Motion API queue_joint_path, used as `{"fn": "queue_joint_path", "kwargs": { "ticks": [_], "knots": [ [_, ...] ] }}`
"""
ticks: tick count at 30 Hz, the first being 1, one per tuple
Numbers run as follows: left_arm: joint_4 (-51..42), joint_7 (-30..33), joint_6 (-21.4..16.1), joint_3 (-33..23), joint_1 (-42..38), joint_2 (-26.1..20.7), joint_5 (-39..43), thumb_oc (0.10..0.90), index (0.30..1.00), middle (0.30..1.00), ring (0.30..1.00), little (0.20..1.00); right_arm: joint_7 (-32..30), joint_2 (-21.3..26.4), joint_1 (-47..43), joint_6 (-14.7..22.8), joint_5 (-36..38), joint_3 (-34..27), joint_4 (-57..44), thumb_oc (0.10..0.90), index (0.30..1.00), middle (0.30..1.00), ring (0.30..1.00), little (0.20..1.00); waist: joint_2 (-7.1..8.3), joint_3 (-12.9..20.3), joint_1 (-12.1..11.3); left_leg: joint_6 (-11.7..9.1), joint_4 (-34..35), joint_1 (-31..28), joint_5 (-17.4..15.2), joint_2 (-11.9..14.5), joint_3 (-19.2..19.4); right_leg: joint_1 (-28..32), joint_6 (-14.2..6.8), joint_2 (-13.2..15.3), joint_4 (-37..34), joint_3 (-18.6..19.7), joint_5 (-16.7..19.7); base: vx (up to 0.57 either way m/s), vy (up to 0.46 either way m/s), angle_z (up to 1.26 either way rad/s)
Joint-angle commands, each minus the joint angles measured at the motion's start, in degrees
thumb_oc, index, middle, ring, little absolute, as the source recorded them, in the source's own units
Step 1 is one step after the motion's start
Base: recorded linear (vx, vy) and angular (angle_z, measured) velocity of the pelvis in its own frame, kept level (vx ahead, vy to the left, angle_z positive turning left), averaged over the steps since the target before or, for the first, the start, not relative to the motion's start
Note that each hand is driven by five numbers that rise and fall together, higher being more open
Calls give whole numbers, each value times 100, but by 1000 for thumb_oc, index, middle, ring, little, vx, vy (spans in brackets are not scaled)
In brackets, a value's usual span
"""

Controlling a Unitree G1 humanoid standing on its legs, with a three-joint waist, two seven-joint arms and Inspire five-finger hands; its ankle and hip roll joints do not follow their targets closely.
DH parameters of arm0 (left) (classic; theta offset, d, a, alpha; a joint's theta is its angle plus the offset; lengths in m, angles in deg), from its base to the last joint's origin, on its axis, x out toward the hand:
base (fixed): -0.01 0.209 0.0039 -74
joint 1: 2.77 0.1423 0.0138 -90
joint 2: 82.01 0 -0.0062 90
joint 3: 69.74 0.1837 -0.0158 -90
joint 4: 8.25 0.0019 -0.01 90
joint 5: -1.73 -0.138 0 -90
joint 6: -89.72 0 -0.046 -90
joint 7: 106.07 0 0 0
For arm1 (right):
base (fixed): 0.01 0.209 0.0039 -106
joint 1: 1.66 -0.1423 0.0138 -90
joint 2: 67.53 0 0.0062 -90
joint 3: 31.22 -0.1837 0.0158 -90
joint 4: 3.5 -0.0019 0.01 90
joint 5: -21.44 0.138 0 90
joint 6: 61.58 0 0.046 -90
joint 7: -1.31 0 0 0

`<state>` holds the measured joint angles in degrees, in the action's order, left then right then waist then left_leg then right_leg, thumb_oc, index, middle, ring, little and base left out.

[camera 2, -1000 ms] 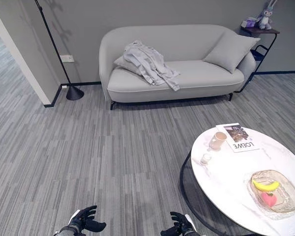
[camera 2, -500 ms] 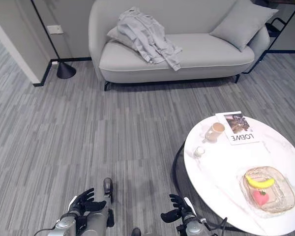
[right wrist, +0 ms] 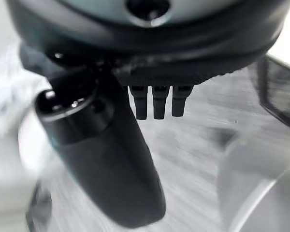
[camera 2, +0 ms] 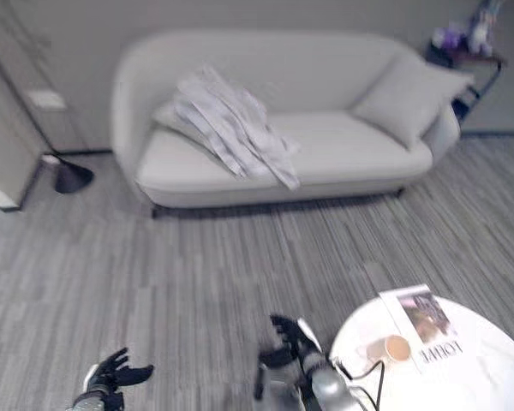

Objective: Hang the clothes on the sofa on the clothes rack.

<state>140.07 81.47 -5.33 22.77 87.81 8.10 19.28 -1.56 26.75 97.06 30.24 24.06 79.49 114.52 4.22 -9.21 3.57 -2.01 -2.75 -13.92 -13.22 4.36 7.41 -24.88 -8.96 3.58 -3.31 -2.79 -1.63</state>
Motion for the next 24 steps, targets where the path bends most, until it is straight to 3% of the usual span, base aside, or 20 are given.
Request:
{"fn": "queue_joint_path", "kwargs": {
  "ticks": [1,2,3,4,5,6,7,8,10,12,15,16,17,18,19,21,23,24],
  "knots": [
    [-168,-198,-329,460,-99,238,-173,800,900,900,900,900,-55,38,-399,22,146,-283,981,800,900,900,900,900,129,-25,99,219,775,-165,252,-829,-117,973,-61,243,-169,-795,1132,377,-195,166],
    [-70,-196,-309,501,-74,282,-295,800,900,900,900,900,-60,50,-293,42,135,-299,1104,800,900,900,900,900,119,64,150,204,775,-320,224,-794,-248,1137,16,139,-169,-639,1195,673,-403,58],
    [-72,-200,-319,594,-73,363,-213,800,900,900,900,900,-110,106,-261,17,135,-371,1328,800,900,900,900,900,11,107,215,37,541,-440,632,-579,-306,1445,149,-5,-169,-481,1270,667,-451,14],
    [-91,-200,-320,625,-91,386,-161,800,900,900,900,900,-114,116,-249,14,199,-415,1457,800,900,900,900,900,-5,121,240,-61,-48,-287,831,-474,-288,1625,214,-7,-169,-467,1234,430,-327,105],
    [-91,-200,-320,625,-92,384,-161,800,900,900,900,900,-114,113,-250,15,199,-414,1458,800,900,900,900,900,9,130,245,-58,-51,-268,840,-487,-294,1611,213,8,-169,-466,1239,413,-393,136],
    [-214,-235,-319,692,-74,412,-8,800,900,900,900,900,-125,148,-182,3,304,-484,1514,800,900,900,900,900,39,142,321,-295,-1653,253,1474,-154,23,2047,498,-34,-169,-504,997,409,-431,107],
    [-269,-263,-307,718,-72,405,21,800,900,900,900,900,-137,182,-175,14,340,-513,1507,800,900,900,900,900,84,116,322,-359,-2557,563,1773,36,138,2242,624,-81,-169,-507,845,628,-689,14],
    [-323,-245,-281,734,-78,383,68,800,900,900,900,900,-203,295,-240,-32,341,-536,1638,800,900,900,900,900,208,-4,185,-370,-3960,1235,2030,254,381,2639,840,-128,-169,-390,553,339,-412,38],
    [-341,-259,-285,734,-74,392,121,800,900,900,900,900,-216,299,-276,-44,363,-547,1636,800,900,900,900,900,195,-31,122,-315,-4142,1546,1876,309,491,2782,874,-166,-169,-331,469,263,-218,36],
    [-422,-284,-293,736,-37,403,175,800,900,900,900,900,-217,307,-298,-46,457,-596,1535,800,900,900,900,900,250,-42,-88,-179,-3579,2078,1554,192,669,3057,862,-160,-169,-175,376,355,-120,-97],
    [-647,-254,-304,717,35,377,221,800,900,900,900,900,-234,313,-275,-13,516,-695,1372,800,900,900,900,900,255,-20,-213,-86,-1626,2162,1529,160,863,3242,742,-86,-169,-151,199,333,-13,-156],
    [-700,-240,-300,686,65,373,195,800,900,900,900,900,-251,333,-276,0,483,-720,1342,800,900,900,900,900,166,-11,-261,-109,-709,2141,1655,89,793,3302,685,-137,-169,-179,112,607,53,-79],
    [-763,-199,-294,651,92,379,183,800,900,900,900,900,-351,370,-336,60,414,-761,1356,800,900,900,900,900,66,10,-384,-216,775,2596,1925,59,593,3586,641,-181,-169,-227,-81,677,56,-28],
    [-706,-206,-290,628,105,408,209,800,900,900,900,900,-361,361,-342,63,398,-766,1350,800,900,900,900,900,63,33,-335,-301,775,2729,1904,201,758,3711,626,-183,-169,-228,-135,798,63,-15],
    [-699,-201,-310,538,188,396,278,800,900,900,900,900,-339,344,-318,63,388,-766,1298,800,900,900,900,900,12,55,-330,-378,775,2555,2140,335,1012,3851,637,-215,-169,-117,-220,402,48,36],
    [-672,-204,-303,462,243,399,291,800,900,900,900,900,-305,332,-287,59,350,-769,1224,800,900,900,900,900,-55,111,-349,-366,775,2402,2088,366,1062,3931,629,-265,-169,-37,-309,345,69,24],
    [-576,-190,-287,374,344,419,256,800,900,900,900,900,-289,315,-268,57,283,-724,1125,800,900,900,900,900,-136,250,-397,-397,775,2254,2337,385,1075,4131,656,-291,-169,103,-493,639,158,-186],
    [-336,-185,-258,291,409,395,225,800,900,900,900,900,-211,211,-235,45,198,-656,1144,800,900,900,900,900,-10,447,-410,-256,775,2003,2282,212,1186,4370,529,60,-143,70,-336,754,214,-190]
  ]
}}
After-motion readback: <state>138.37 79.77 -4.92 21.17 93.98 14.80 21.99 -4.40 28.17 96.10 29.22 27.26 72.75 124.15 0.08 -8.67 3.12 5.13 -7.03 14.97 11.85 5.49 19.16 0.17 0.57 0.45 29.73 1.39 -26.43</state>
